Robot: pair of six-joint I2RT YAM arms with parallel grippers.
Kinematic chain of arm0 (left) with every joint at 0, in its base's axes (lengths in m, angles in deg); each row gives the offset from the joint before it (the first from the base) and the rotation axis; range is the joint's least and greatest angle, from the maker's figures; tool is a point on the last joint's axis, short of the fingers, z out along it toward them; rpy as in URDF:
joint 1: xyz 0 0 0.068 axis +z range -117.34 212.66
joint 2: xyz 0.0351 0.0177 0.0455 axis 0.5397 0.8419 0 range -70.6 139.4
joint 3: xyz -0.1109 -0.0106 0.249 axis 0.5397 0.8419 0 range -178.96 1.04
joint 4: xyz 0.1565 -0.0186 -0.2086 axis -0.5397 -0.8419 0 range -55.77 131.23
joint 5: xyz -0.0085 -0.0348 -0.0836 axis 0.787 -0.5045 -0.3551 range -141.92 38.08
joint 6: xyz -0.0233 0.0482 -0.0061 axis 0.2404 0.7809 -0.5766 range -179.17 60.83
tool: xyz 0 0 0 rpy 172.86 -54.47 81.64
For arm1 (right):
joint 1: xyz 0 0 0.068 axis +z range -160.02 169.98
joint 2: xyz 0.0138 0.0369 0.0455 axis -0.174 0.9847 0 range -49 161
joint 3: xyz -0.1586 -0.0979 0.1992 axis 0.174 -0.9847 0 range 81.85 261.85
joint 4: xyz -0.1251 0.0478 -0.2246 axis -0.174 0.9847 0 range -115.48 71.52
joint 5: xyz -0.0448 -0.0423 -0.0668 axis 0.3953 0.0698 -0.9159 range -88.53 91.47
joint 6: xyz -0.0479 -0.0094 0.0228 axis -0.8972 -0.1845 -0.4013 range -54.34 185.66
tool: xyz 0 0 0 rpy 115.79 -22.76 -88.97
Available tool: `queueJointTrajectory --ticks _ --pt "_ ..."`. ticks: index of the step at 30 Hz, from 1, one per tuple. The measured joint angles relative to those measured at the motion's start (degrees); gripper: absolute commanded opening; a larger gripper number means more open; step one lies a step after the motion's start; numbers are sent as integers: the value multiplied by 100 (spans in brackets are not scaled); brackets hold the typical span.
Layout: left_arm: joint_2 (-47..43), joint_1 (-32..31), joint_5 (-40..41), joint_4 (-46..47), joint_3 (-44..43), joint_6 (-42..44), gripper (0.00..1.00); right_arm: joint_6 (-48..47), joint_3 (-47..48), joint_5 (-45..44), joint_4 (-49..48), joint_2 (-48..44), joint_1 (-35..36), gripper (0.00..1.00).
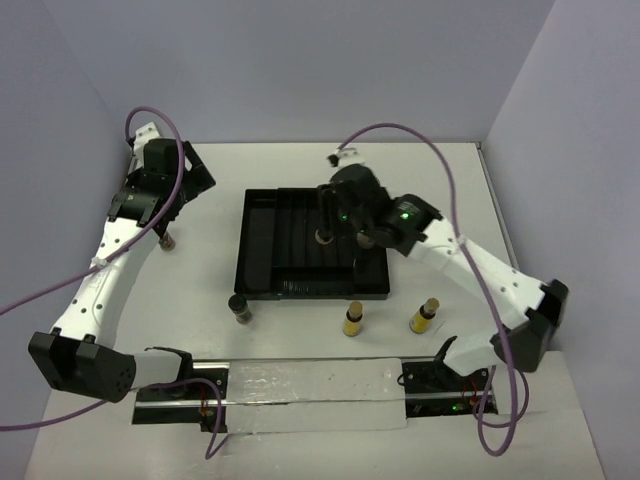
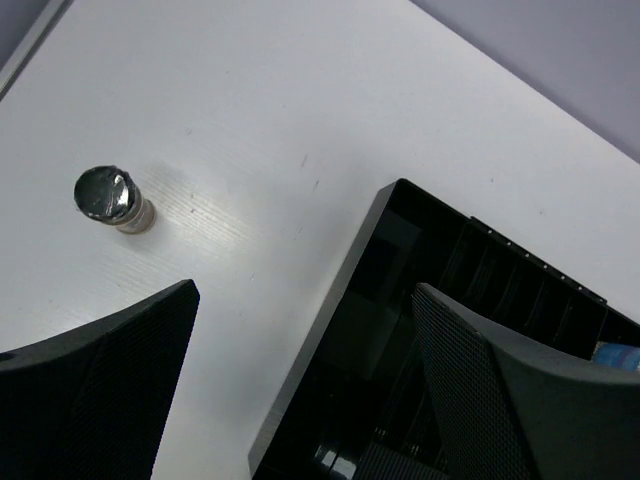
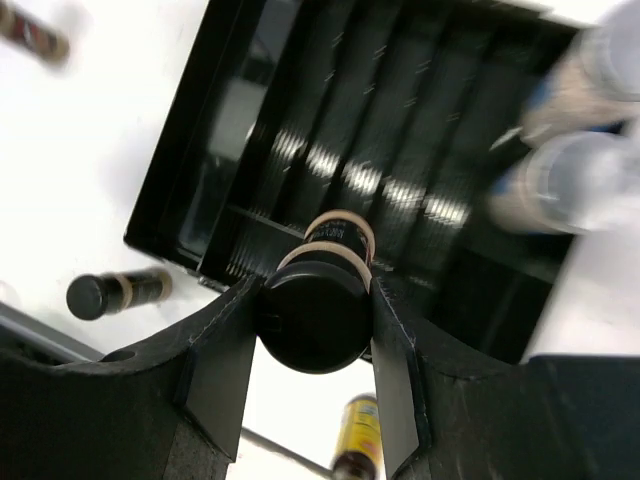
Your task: Organize the condiment bottles
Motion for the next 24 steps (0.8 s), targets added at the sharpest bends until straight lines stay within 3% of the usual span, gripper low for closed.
queueJointTrajectory --ticks 11,24 --pt "-57 36 -141 -114 283 -42 96 -9 776 169 -123 1665 720 9" --pt "-166 38 -157 -116 379 -42 95 66 705 432 -407 2024 1220 9"
